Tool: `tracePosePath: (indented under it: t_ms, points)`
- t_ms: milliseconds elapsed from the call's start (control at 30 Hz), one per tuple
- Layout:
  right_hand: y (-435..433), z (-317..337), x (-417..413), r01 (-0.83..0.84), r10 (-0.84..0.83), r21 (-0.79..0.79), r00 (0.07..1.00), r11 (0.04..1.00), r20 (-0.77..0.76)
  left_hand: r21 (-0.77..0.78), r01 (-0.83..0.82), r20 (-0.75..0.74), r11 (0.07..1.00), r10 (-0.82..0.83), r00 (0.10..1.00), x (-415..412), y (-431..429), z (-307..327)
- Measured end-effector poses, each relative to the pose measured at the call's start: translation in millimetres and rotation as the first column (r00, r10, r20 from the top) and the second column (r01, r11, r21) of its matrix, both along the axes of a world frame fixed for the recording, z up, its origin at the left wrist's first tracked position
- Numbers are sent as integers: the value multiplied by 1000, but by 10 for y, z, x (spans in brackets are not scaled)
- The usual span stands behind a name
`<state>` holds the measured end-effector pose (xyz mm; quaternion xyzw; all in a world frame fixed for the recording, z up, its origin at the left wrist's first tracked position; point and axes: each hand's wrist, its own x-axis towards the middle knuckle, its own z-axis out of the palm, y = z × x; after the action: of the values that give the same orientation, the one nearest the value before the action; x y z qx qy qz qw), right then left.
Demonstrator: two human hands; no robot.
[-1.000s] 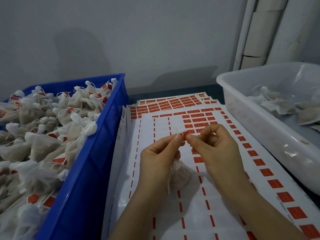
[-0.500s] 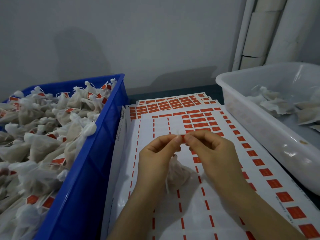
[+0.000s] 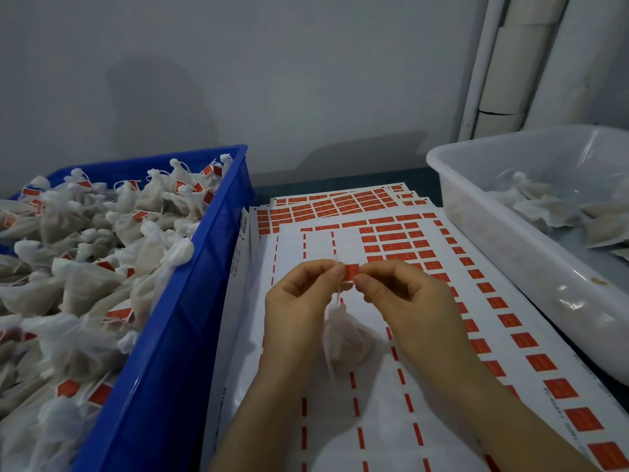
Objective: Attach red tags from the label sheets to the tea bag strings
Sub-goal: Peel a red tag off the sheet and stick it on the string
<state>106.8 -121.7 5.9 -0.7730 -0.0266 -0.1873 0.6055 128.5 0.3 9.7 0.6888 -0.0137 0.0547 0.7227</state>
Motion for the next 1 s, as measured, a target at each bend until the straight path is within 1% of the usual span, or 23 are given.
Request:
tracePosePath:
  t_ms: [100,200,267,367,467,533,567,633,733,800,867,900,1000]
  points:
    - [-30,-22,19,38,-37,32,999,999,-14,-4,55,2,998,-55,998,-25,-23,27]
    - [-47,-43,33,44,-43,50,999,998,-12,10,68,30,998,-68,997,-42,-38,23]
    - [-42,-49,40,47,-46,67,999,997,-14,13,73,22,997,-74,997,-31,-29,24]
    - [-42,-48,67,79,-75,154,997,985,-34,27,127,23,991,-128,992,-10,-14,32]
    - [-62,-41,98,128,-101,301,989,945,-103,138,230,-4,963,-232,973,-10,-28,13]
    - [-78,-37,113,131,-81,385,986,914,-145,266,298,2,917,-310,951,-28,-51,-25]
    - [-80,-30,116,126,-65,415,985,901,-158,330,298,24,895,-324,946,-38,-63,-46]
    - [-94,-12,119,125,-49,468,984,875,-172,414,225,106,882,-292,950,-41,-66,-72]
    - [-120,20,115,112,-21,562,986,820,-165,414,123,186,902,-216,959,-20,-50,-109]
    - [-132,59,115,117,-16,606,985,787,-170,399,104,188,911,-192,963,-11,-43,-121]
    - [-133,83,110,97,-4,626,989,774,-149,410,94,192,907,-187,963,-14,-44,-105]
    - [-128,87,105,76,7,625,991,777,-130,415,89,199,905,-186,962,-16,-45,-99]
    - [-103,79,62,57,0,530,994,846,-106,402,72,223,913,-174,959,-20,-33,-102]
